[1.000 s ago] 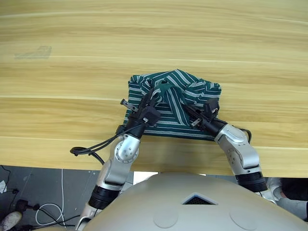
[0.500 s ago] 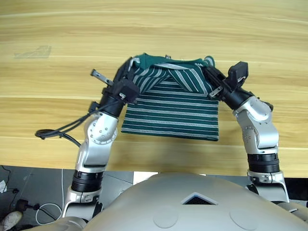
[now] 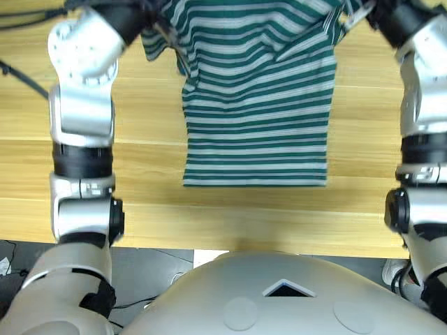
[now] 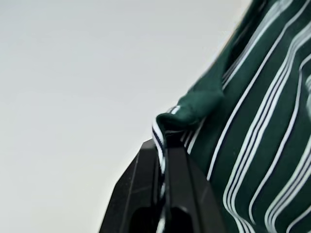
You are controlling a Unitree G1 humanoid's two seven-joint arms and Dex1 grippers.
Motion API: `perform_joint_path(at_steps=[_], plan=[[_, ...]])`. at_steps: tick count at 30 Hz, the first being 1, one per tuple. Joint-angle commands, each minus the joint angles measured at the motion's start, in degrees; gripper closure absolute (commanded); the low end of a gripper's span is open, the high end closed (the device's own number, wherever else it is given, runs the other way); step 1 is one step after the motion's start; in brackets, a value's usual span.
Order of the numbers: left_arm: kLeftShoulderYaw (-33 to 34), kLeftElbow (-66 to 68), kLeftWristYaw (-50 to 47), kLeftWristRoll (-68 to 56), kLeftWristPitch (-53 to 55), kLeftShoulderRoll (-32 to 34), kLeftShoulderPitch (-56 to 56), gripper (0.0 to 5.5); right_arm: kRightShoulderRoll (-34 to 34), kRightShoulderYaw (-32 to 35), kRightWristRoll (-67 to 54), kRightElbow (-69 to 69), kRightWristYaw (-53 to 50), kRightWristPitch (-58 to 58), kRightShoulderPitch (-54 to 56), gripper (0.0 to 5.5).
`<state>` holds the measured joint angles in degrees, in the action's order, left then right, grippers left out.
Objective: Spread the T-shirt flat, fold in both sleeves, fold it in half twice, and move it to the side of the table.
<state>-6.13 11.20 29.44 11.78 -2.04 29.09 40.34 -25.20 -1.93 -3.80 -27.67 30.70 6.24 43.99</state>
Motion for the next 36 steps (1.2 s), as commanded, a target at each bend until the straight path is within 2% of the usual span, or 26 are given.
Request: perform_joint_path(at_steps=[1,5,10,12,15,18,21,28,33,36], plan=[[-1.89,39.37,-10.15,4.88,-5.25,-6.07,35.99,5.5,-1.5,0.57,6.76,-30.95,-10.99,6.8,26.77,5.46],[-1.39,43.51,-11.78,4.6,-9.9,-3.74,44.67,5.5,-2.65,0.83,7.04,-32.92,-11.03,11.47,32.33,5.46],[-2.94,39.33,-6.25,3.73,-16.11,-2.18,38.2,5.5,-3.28,-0.62,7.58,-30.55,-5.91,17.66,25.93,5.46],[-5.37,34.07,-1.79,4.14,-17.33,-1.82,31.7,5.5,-2.62,-2.02,7.39,-26.5,-2.36,18.82,20.06,5.46],[-11.15,18.6,7.45,3.62,-15.89,-0.34,14.09,5.5,0.41,-6.82,7.3,-15.03,2.55,18.51,3.22,5.46],[-17.83,5.42,12.54,4.03,-14.38,0.06,-4.28,5.5,2.07,-11.31,6.61,-3.98,6.05,14.49,-13.61,5.46],[-21.36,-1.96,15.72,3.22,-11.57,-0.22,-15.2,5.5,2.43,-10.67,5.06,-0.51,7.04,9.53,-20.06,5.46],[-17.59,-10.64,16.79,3.51,-8.21,3.51,-21.08,5.5,-0.04,-5.37,-1.06,4.46,12.25,4.02,-23.24,5.46],[-14.68,-23.48,20.28,4.1,-7.98,12.27,-30.09,5.5,-6.65,-9.82,-2.73,17.42,25.87,5.43,-31.2,5.46],[-14.19,-28.4,22.59,4.48,-9.06,17.38,-36.45,5.5,-10.14,-12.98,-0.38,23.08,29.66,6.89,-36.16,5.46]])
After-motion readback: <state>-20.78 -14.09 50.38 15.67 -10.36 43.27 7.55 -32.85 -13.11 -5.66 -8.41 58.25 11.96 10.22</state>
